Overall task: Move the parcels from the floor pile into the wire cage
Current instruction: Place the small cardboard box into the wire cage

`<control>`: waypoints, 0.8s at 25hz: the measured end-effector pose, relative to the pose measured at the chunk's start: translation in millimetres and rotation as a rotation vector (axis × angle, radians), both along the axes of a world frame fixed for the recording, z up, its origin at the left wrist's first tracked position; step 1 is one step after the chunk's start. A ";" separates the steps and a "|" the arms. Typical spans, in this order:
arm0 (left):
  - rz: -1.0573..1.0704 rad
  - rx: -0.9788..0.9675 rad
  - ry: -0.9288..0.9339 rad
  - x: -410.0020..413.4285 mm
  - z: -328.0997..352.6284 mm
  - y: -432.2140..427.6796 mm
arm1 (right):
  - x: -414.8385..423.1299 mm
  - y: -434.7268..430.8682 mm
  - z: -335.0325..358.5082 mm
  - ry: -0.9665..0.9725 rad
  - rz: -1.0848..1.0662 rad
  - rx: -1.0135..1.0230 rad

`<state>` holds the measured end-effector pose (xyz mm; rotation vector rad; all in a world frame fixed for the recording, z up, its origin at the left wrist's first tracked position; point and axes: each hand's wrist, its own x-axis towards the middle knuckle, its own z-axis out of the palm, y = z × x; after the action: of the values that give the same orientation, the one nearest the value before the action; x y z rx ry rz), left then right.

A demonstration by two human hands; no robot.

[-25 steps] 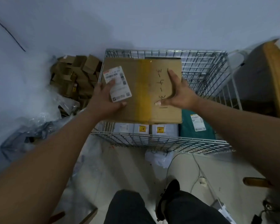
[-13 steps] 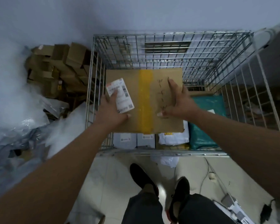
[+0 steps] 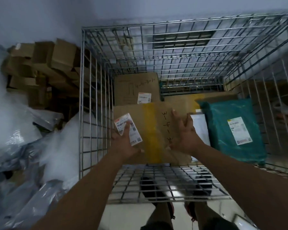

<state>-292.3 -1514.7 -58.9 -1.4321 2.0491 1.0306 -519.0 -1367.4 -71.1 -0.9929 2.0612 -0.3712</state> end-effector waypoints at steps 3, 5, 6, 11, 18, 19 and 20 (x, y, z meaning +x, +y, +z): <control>0.026 0.097 -0.031 10.5 -35.5 -2.5 | 6.8 -2.0 -38.9 -0.016 0.028 0.072; -0.005 0.107 -0.080 15.7 -56.6 -5.6 | 15.8 -2.5 -61.1 -0.031 0.016 0.133; -0.014 0.123 -0.106 18.5 -66.9 -6.7 | 21.5 -3.1 -71.5 -0.043 0.018 0.167; -0.040 0.148 -0.198 30.2 -100.3 -8.3 | 45.4 -0.8 -109.5 -0.049 0.021 0.186; -0.112 0.103 -0.126 48.8 -105.9 6.8 | 43.4 14.7 -111.7 -0.013 0.013 0.094; -0.114 0.108 -0.130 48.4 -105.2 4.8 | 42.3 13.7 -110.0 -0.013 0.014 0.099; -0.114 0.116 -0.138 48.2 -104.6 1.5 | 40.4 13.2 -110.3 -0.019 0.011 0.113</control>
<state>-244.1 -1513.2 -163.5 -1.2758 1.9165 0.9594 -478.6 -1354.2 -181.4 -0.9297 2.0355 -0.2546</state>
